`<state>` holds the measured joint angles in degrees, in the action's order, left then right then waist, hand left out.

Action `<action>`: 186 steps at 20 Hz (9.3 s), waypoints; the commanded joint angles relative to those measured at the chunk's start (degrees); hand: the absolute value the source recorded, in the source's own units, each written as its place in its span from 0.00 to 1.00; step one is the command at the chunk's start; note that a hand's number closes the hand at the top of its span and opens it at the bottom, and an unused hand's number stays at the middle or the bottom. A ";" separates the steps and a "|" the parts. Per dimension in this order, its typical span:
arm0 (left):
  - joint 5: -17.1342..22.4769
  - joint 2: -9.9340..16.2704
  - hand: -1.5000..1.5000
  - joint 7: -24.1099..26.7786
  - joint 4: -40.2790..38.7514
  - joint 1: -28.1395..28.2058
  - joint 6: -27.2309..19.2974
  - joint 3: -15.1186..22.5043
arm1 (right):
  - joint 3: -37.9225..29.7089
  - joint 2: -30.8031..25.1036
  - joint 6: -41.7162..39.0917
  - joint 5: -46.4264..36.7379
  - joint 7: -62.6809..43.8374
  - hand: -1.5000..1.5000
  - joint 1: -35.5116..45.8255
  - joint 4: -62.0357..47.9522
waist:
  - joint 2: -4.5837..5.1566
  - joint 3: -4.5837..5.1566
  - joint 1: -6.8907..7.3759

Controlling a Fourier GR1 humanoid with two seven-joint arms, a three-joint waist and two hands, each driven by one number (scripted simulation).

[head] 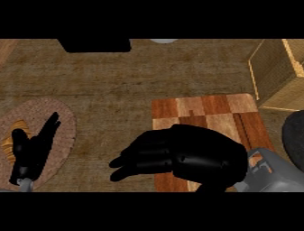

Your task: Pick the lemon from the cutting board and place it in the basket

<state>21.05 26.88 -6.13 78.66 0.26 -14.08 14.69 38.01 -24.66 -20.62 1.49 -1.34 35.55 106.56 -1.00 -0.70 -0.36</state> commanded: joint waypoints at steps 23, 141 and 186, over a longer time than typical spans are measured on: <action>-2.02 -3.69 0.50 -5.45 -0.43 3.96 0.67 2.78 | -12.26 -23.68 -41.29 1.70 -0.75 0.00 31.81 -9.58 | 1.16 0.74 0.92; -10.90 -9.26 0.50 -7.94 6.13 11.70 5.09 -5.10 | -47.87 13.85 9.41 -43.58 -51.01 1.00 4.44 8.51 | 0.83 0.69 -0.63; -12.48 -10.93 0.50 -5.91 -0.50 6.61 9.67 -8.82 | -66.94 -11.18 22.14 -38.29 -10.88 1.00 7.15 -55.53 | 1.66 0.71 0.78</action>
<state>9.10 16.87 -11.60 86.17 6.88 -4.70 5.79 -30.03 -32.33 2.77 -35.10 -16.02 44.21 54.59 -0.19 -1.02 1.01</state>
